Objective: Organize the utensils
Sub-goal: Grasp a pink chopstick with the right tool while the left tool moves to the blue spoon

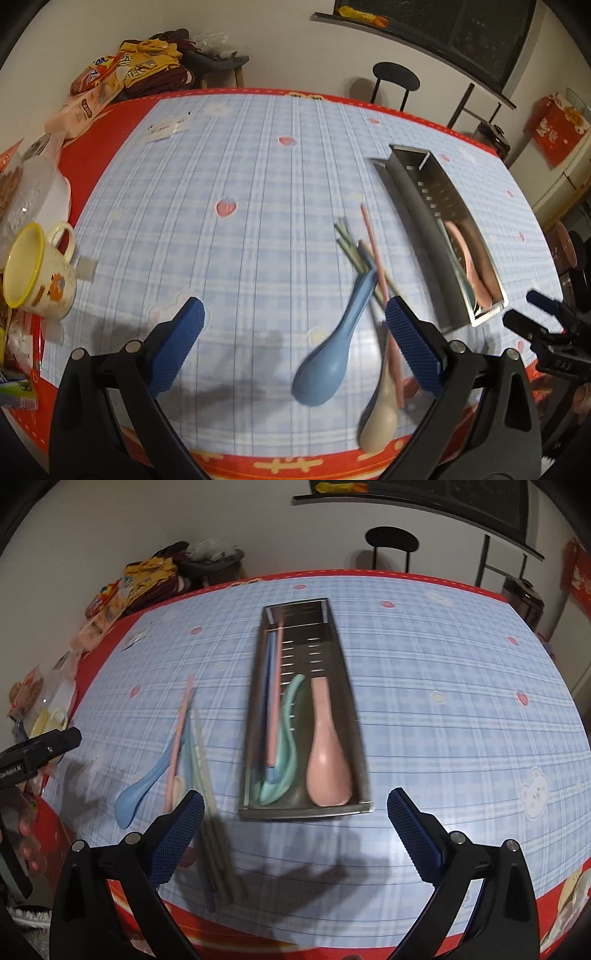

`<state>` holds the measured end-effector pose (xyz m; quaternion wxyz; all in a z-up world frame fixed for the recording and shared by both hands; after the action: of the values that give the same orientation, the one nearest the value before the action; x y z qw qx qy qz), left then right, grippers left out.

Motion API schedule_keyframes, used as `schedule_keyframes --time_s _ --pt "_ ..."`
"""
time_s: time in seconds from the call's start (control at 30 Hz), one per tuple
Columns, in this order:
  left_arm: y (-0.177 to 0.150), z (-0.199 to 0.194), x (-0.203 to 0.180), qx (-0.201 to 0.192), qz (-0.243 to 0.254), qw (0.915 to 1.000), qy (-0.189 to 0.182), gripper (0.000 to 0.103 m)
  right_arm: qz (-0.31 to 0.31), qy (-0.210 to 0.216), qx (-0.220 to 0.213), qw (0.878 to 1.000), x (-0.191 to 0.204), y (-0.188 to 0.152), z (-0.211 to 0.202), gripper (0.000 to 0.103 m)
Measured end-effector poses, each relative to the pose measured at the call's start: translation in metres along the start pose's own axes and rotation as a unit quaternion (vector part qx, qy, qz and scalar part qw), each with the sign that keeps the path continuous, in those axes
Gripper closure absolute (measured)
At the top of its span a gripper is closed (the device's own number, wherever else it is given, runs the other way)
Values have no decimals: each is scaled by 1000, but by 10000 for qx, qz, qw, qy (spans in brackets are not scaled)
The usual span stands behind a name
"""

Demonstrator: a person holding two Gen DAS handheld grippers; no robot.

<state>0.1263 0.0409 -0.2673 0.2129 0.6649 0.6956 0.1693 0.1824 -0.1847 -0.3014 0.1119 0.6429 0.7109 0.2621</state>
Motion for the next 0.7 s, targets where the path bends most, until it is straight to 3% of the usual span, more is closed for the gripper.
schedule_keyframes --time_s 0.4,0.7 --pt "-26 11 0 102 464 9986 -229 6 -437 333 391 9977 61 -19 10 8" --pt "-29 13 10 14 672 9958 -614 6 -659 708 821 9919 109 -25 30 61"
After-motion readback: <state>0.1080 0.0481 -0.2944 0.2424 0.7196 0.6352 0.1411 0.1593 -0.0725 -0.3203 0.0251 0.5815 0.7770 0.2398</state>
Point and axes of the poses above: each gripper's, at about its wrist camera, not at the fingertips, and z roughly the way its jaws point, x to its left, y to its top, the point moved 7 cm from there along z, roughly the way its jaws point, and after that the axes turned 4 degrees about z, right-handed, at the moved point
